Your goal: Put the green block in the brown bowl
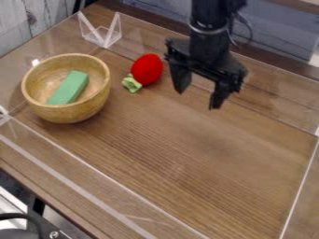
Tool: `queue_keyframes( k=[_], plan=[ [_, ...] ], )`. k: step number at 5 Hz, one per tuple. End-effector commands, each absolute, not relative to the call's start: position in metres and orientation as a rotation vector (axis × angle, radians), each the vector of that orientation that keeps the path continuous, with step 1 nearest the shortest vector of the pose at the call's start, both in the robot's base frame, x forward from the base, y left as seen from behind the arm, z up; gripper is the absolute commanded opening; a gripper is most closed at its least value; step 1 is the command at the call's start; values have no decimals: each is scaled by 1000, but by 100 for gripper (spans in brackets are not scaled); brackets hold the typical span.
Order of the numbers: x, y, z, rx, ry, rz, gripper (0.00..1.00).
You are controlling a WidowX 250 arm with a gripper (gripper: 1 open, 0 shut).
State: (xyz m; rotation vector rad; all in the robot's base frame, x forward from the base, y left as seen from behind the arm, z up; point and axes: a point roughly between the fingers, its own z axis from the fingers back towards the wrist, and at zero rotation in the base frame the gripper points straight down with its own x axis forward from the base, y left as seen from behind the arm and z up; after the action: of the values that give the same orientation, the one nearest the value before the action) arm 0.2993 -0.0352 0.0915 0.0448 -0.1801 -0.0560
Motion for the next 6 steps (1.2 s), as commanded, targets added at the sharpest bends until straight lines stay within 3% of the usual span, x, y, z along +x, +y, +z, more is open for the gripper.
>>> queue_keyframes(
  k=[1,4,6],
  plan=[
    [308,-38,109,51,-240,-23,100],
    [319,-43,91,32,-211,-47,100],
    [321,-44,95,42,-208,62,100]
  ],
)
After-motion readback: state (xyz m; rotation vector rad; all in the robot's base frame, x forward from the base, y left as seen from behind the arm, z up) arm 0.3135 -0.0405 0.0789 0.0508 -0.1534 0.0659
